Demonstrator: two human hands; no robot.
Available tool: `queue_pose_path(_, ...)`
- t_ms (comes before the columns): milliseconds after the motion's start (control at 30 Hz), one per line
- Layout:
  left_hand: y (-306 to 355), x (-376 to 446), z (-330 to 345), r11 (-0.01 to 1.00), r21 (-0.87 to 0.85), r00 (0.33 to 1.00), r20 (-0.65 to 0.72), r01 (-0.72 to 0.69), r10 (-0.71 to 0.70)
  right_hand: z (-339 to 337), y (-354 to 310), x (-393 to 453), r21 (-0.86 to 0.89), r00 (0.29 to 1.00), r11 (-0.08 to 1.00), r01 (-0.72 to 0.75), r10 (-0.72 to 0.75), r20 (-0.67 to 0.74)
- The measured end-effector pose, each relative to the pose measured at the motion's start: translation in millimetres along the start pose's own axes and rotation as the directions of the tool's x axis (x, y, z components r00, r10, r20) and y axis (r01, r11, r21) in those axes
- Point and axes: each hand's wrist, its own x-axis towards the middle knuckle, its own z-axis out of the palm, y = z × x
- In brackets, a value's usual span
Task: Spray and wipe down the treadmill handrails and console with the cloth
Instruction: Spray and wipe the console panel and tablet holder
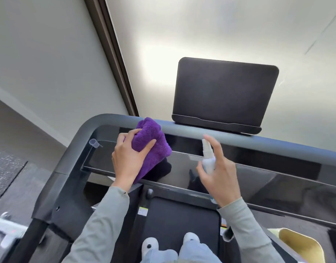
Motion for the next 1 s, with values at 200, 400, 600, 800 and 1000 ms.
queue_pose_path(200, -23.7, 5.5, -31.6, 0.998, -0.062, 0.999, 0.051, 0.020, -0.017, 37.4, -38.0, -11.2, -0.076, 0.997, 0.997, -0.032, 0.036, 0.061)
queue_pose_path(400, -45.2, 10.7, -60.3, 0.994, -0.106, 1.000, 0.025, -0.015, 0.018, 66.7, -59.7, -14.2, -0.181, 0.989, 0.982, -0.061, 0.084, 0.120)
queue_pose_path(600, -68.2, 13.0, -87.1, 0.991, -0.134, 1.000, 0.008, 0.002, -0.001, 95.9, -78.8, -25.2, -0.108, 0.978, 0.981, -0.162, 0.174, 0.114)
queue_pose_path(800, -77.1, 9.8, -93.6, 0.984, -0.176, 1.000, 0.009, 0.002, 0.000, 93.7, -81.7, -32.9, -0.187, 0.962, 0.950, -0.251, 0.267, 0.061)
queue_pose_path(1000, -60.7, 2.6, -76.9, 0.975, -0.220, 0.995, 0.093, -0.021, 0.042, 55.7, -67.5, -55.2, -0.224, 0.959, 0.934, -0.278, 0.258, -0.114)
